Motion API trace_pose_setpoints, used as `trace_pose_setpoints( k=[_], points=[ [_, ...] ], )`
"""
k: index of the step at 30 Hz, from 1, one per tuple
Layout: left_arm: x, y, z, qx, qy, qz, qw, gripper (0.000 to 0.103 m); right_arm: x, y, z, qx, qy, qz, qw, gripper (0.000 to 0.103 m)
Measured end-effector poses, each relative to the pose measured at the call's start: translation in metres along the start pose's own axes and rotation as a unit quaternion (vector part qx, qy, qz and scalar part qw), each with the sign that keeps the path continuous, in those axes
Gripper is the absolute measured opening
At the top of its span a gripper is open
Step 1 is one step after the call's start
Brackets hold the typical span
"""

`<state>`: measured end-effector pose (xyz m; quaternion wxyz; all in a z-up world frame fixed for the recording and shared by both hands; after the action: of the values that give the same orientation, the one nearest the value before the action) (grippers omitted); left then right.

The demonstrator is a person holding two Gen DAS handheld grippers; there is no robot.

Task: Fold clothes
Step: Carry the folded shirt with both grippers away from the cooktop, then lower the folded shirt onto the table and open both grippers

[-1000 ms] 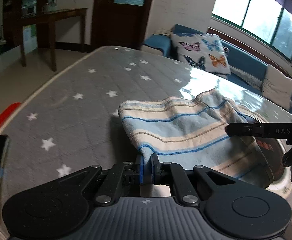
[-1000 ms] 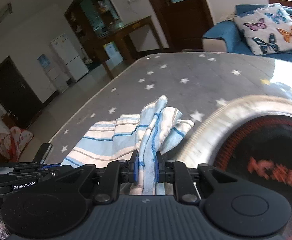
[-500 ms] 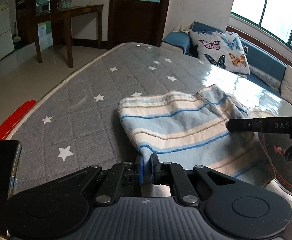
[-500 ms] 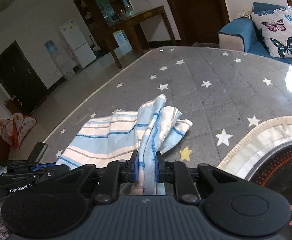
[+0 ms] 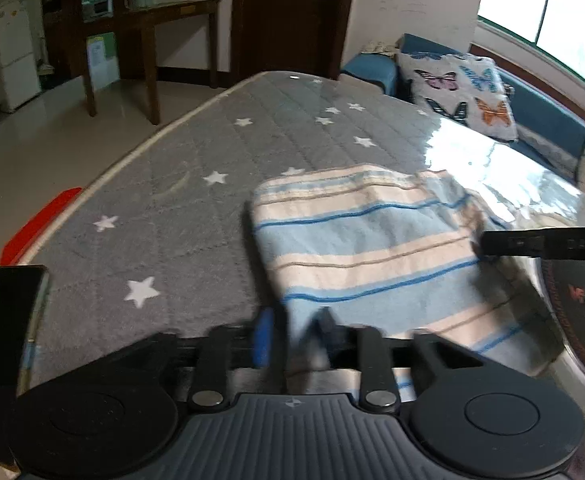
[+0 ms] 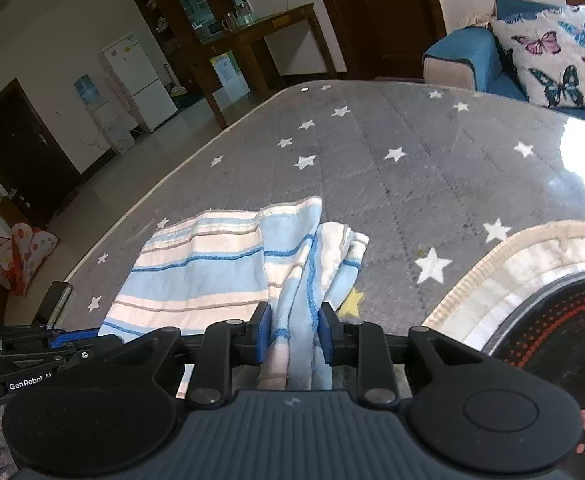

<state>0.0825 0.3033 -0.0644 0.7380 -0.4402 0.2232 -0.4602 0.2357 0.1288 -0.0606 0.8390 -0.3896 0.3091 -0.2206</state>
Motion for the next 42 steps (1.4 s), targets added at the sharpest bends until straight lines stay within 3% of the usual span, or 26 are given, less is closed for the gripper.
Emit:
trace_pose_setpoints(
  k=[7,10,15,24,27,33,36,42],
  points=[
    [-0.019,-0.001,0.005,0.004,-0.021,0.014,0.9997,0.061,-0.012,-0.015,0.006,0.025,-0.024,-0.012,0.999,0.030],
    [-0.023,-0.001,0.011,0.006,-0.028,0.020,0.9994,0.075,-0.021,-0.020,0.009,0.033,-0.044,-0.013,0.998,0.032],
    [-0.026,0.002,0.020,0.010,-0.027,0.035,0.9990,0.083,-0.028,-0.027,0.015,0.057,-0.065,-0.034,0.996,0.033],
    [-0.034,0.024,0.027,-0.005,-0.035,0.053,0.9979,0.086,-0.028,-0.004,0.011,0.021,-0.052,0.003,0.998,0.034],
    [-0.037,0.028,0.026,-0.008,-0.034,0.059,0.9976,0.092,-0.015,0.010,0.005,0.003,-0.035,0.000,0.999,0.033],
    [-0.037,0.028,0.036,-0.001,-0.039,0.061,0.9974,0.097,-0.020,0.004,0.011,0.017,-0.050,0.002,0.999,0.041],
    [-0.035,0.030,0.045,0.002,-0.039,0.067,0.9970,0.097,-0.023,0.006,0.020,0.026,-0.047,0.009,0.999,0.051],
    [-0.018,0.034,0.066,0.009,-0.029,0.060,0.9977,0.097,-0.015,0.026,0.027,0.018,-0.038,0.002,0.999,0.048]
  ],
)
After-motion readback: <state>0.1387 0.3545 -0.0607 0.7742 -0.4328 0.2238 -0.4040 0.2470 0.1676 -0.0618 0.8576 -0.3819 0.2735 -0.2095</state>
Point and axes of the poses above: each gripper's, at about its wrist camera, not at the fingertips, and y roughly the way its jaws point, x to its right, z to its top, the point moved 10 cm from there along y, roughly the way its jaws point, and after that the axes turned 10 degrees about -x, right-handed, at the moved point
